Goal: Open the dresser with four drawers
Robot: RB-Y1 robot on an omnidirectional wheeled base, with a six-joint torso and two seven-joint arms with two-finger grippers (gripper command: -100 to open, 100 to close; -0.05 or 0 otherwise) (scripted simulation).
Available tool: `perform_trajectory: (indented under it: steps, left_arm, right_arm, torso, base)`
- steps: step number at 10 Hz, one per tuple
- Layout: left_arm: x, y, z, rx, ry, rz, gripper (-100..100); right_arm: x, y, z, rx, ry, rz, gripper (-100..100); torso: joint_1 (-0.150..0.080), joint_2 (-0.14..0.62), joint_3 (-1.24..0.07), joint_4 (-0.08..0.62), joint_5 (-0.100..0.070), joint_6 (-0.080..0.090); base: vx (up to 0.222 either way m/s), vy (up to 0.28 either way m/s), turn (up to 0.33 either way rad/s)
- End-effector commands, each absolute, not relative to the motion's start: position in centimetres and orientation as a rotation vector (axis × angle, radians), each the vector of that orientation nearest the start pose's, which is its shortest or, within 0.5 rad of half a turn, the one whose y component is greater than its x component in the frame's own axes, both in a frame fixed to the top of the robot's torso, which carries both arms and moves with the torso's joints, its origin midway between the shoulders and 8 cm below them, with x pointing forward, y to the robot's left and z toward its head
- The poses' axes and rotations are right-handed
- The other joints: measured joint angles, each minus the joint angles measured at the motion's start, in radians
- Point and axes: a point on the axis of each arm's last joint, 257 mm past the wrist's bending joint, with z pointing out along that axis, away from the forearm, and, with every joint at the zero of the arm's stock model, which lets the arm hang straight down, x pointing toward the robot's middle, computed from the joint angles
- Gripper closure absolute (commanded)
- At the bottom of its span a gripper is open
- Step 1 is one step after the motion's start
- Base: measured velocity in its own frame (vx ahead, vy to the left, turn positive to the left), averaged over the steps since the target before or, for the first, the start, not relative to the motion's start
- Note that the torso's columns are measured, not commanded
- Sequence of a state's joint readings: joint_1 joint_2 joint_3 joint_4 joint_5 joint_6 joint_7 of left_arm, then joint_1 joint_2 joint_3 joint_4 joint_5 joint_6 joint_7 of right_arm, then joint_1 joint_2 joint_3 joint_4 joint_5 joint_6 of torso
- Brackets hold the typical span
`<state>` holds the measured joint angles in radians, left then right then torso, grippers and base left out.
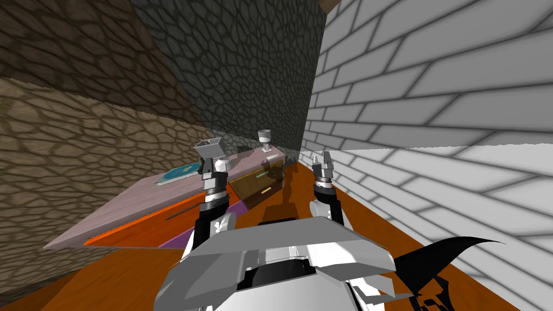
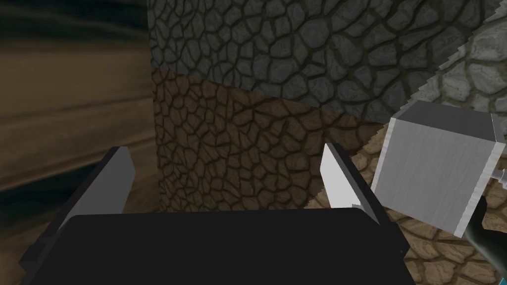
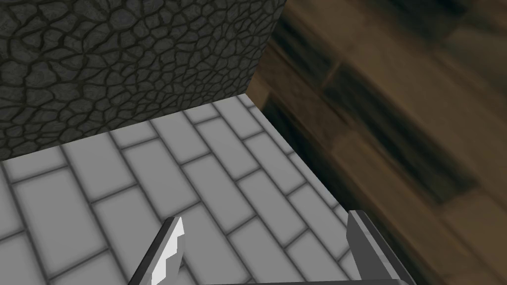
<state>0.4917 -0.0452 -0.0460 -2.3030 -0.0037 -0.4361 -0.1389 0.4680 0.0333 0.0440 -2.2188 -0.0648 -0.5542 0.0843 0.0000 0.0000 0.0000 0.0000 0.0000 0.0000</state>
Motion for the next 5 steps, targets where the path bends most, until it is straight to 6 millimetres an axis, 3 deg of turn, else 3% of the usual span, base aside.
perform_trajectory:
  steps: [1, 5]
  left_arm:
    - [35.22, 26.84, 2.56, -0.667, 0.637, -1.213, 0]
    - [35.22, 26.84, 2.57, -0.666, 0.637, -1.213, 0]
  right_arm:
    - [34.96, -27.34, 1.78, 0.681, 0.550, 1.321, 0]
    - [34.96, -27.34, 1.79, 0.681, 0.549, 1.321, 0]
  torso:
    - [0.000, 0.040, -0.082, 0.041, 0.000, 0.000]
    - [0.000, 0.322, -0.644, 0.322, 0.000, 0.000]
  base:
    - [0.000, 0.000, 0.000]
    - [0.000, 0.000, 0.000]
